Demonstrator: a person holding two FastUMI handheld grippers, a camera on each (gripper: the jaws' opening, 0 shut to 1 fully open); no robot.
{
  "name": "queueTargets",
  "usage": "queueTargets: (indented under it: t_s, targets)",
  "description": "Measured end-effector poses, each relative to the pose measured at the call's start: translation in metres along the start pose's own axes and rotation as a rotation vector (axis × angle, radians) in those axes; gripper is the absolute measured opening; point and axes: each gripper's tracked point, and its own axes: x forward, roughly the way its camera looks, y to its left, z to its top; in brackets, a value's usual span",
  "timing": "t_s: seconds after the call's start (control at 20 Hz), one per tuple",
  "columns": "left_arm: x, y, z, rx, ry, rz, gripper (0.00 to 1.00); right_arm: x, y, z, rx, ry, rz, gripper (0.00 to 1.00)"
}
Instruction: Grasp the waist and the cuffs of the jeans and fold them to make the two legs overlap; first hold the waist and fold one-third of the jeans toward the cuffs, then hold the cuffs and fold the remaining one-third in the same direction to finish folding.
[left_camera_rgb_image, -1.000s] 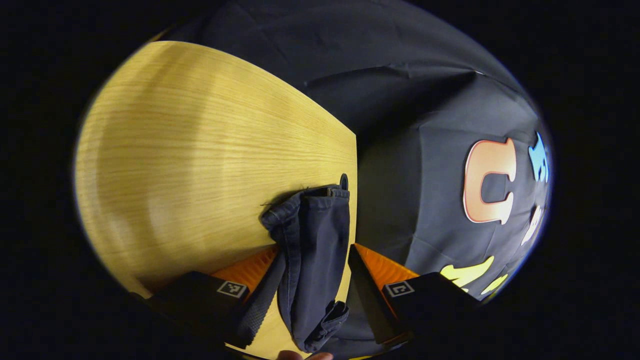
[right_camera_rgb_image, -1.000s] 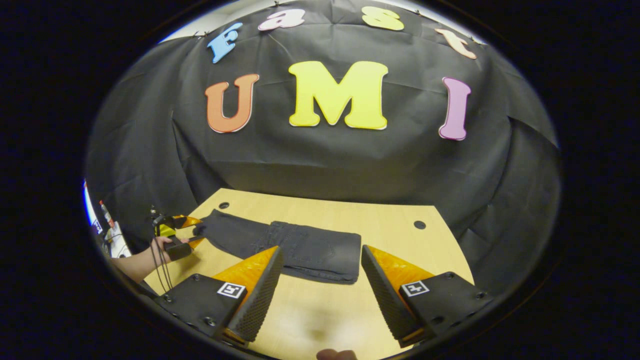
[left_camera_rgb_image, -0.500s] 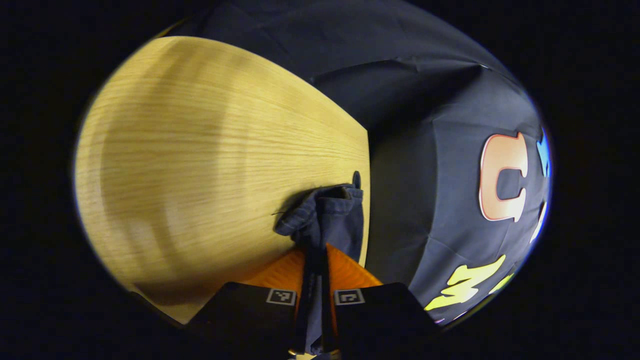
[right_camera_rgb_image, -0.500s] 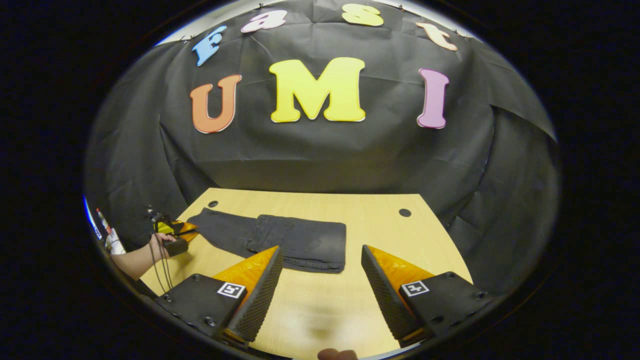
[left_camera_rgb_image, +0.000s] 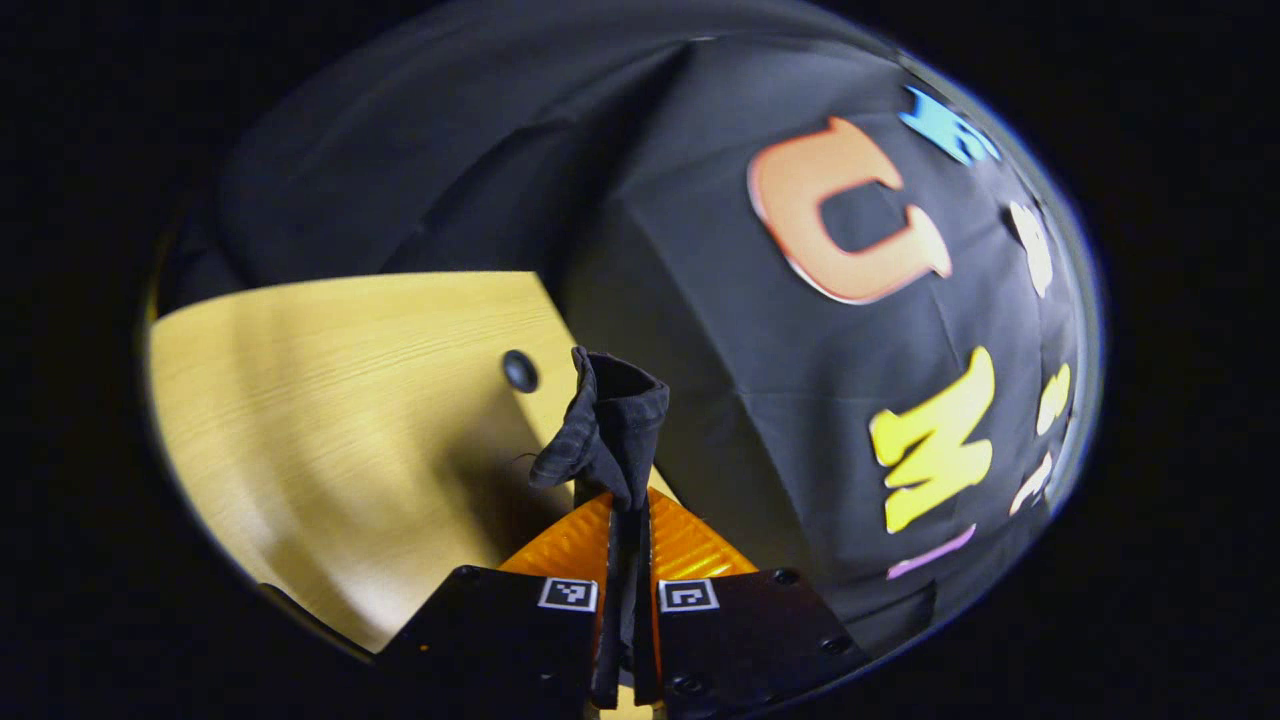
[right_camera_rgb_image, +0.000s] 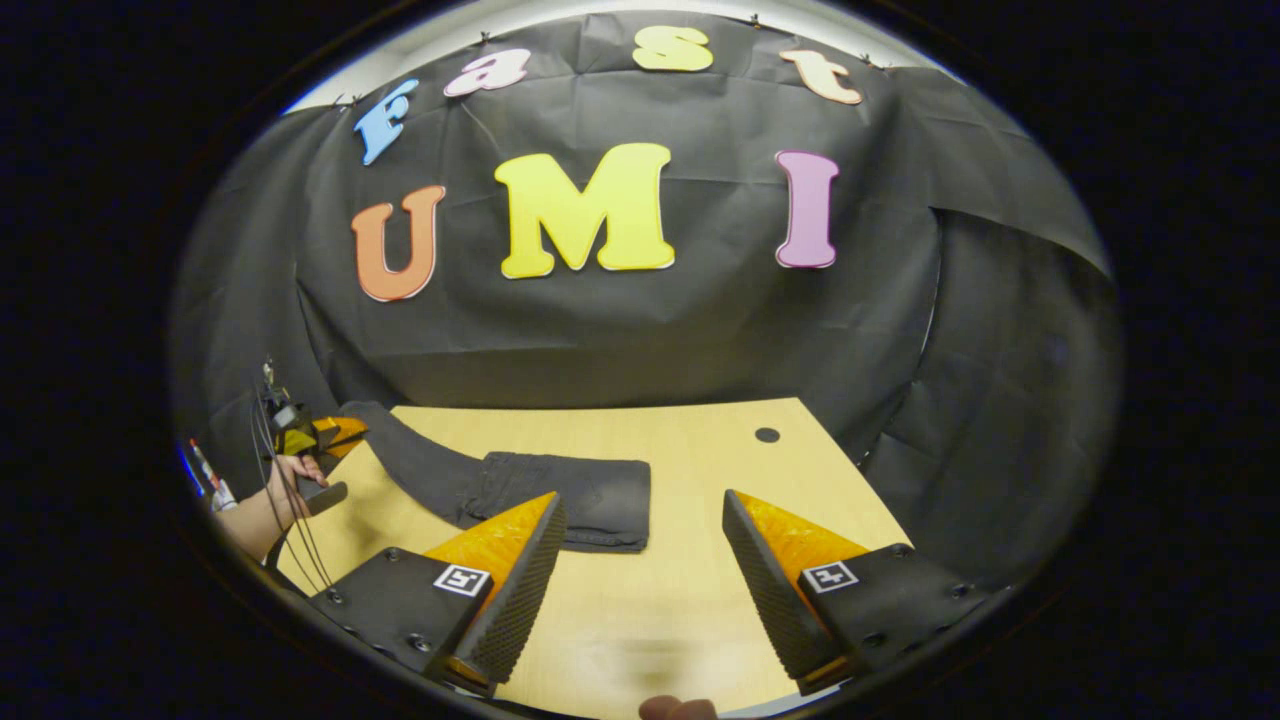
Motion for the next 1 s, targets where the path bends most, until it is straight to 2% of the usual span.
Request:
queueTargets:
  t_s: [0.05, 0.1, 0.3, 0.4, 0.45, 0.6, 0.65, 0.75, 0.9, 0.95, 1.0]
  targets:
    - [-0.005, -0.024, -0.002, 0.071, -0.004, -0.033, 0.08, -0.003, -0.005, -0.001, 0.004, -0.005, -0.004, 0.97]
    - [-0.010, -0.049, -0.009, 0.129, -0.006, -0.070, 0.08, -0.007, -0.011, -0.001, 0.008, -0.007, -0.011, 0.93]
    - [-0.023, -0.135, -0.062, 0.398, 0.024, -0.166, 0.08, -0.030, -0.046, 0.000, 0.031, -0.029, -0.062, 0.93]
    - [-0.024, -0.156, -0.096, 0.504, 0.043, -0.199, 0.08, -0.041, -0.068, -0.003, 0.056, -0.033, -0.104, 0.93]
    - [-0.015, -0.164, -0.113, 0.548, 0.054, -0.214, 0.08, -0.046, -0.079, -0.008, 0.066, -0.031, -0.126, 0.97]
    - [-0.002, -0.173, -0.159, 0.679, 0.065, -0.227, 0.08, -0.060, -0.110, -0.024, 0.087, -0.008, -0.193, 1.00]
    - [-0.002, -0.173, -0.176, 0.725, 0.072, -0.233, 0.08, -0.063, -0.120, -0.027, 0.096, 0.000, -0.215, 0.93]
    - [0.002, -0.169, -0.211, 0.810, 0.102, -0.245, 0.10, -0.067, -0.135, -0.034, 0.106, 0.011, -0.248, 1.00]
    - [0.003, -0.155, -0.260, 0.932, 0.170, -0.260, 0.11, -0.067, -0.149, -0.046, 0.108, 0.045, -0.264, 0.93]
    - [0.007, -0.150, -0.278, 0.971, 0.189, -0.257, 0.11, -0.065, -0.151, -0.048, 0.109, 0.053, -0.264, 0.97]
    - [0.011, -0.142, -0.292, 1.012, 0.209, -0.243, 0.12, -0.065, -0.152, -0.051, 0.105, 0.061, -0.262, 0.97]
